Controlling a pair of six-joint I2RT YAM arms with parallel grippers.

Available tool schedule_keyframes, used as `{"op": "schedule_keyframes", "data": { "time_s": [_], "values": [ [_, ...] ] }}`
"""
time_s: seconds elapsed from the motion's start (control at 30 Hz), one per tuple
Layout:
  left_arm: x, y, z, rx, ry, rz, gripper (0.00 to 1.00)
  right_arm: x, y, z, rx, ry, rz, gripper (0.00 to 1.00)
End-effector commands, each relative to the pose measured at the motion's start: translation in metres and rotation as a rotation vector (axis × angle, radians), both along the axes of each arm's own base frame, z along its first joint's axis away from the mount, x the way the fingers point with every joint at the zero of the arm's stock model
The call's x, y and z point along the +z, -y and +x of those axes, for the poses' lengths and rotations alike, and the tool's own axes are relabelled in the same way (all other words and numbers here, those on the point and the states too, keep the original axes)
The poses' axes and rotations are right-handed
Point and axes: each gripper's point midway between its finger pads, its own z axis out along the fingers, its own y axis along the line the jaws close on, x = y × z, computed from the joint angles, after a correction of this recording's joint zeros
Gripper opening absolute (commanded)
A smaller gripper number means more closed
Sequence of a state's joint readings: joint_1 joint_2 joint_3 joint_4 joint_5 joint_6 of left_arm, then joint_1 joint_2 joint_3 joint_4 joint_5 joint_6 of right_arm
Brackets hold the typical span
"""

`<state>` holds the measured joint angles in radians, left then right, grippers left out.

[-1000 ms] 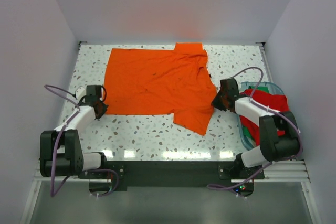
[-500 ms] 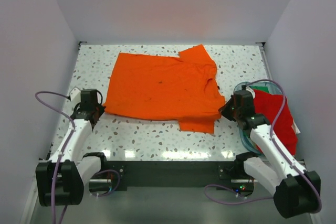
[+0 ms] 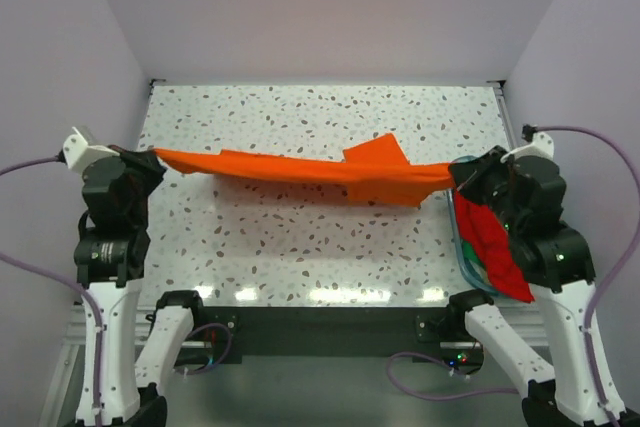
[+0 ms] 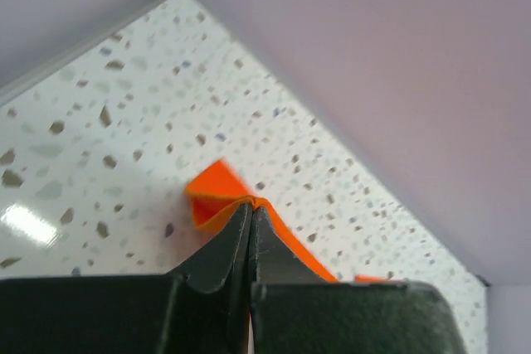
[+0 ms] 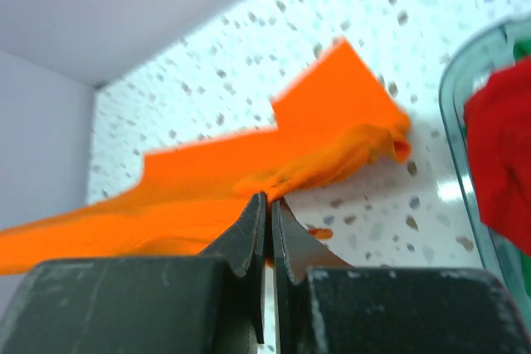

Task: Fold and stack the t-shirts
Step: Flatten the tshirt out

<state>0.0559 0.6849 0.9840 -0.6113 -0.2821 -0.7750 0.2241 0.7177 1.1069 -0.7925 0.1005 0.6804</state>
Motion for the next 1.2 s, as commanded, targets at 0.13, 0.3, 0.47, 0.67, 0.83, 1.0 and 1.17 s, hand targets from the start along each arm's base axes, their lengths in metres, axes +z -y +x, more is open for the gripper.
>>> {"op": "schedule_keyframes", "data": {
  "time_s": [0.13,0.3,0.47,0.67,0.83,1.0,1.17],
  "values": [
    [0.143,0.004,-0.025,-0.040,0.295,0.084,0.00,0.118,0.014,-0.010,-0.014,0.214,-0.056,0.00],
    [0.174,0.005,0.019,-0.058,0.351,0.083,0.00,0.155,-0.003,0.039,0.029,0.274,-0.064,0.00],
    [0.168,0.005,0.084,-0.075,0.346,0.066,0.00,0.171,-0.025,0.109,0.062,0.339,-0.056,0.00],
    [0.182,0.009,0.190,-0.122,0.401,0.042,0.00,0.165,-0.052,0.218,0.084,0.371,-0.056,0.00],
    [0.182,0.016,0.284,-0.192,0.409,0.026,0.00,0.211,-0.060,0.276,0.088,0.494,-0.057,0.00],
    [0.235,0.005,0.305,-0.198,0.535,0.057,0.00,0.243,-0.050,0.299,0.048,0.623,-0.037,0.00],
    [0.224,-0.014,0.307,-0.181,0.530,0.056,0.00,0.229,-0.040,0.301,0.030,0.597,-0.026,0.00]
  ]
}}
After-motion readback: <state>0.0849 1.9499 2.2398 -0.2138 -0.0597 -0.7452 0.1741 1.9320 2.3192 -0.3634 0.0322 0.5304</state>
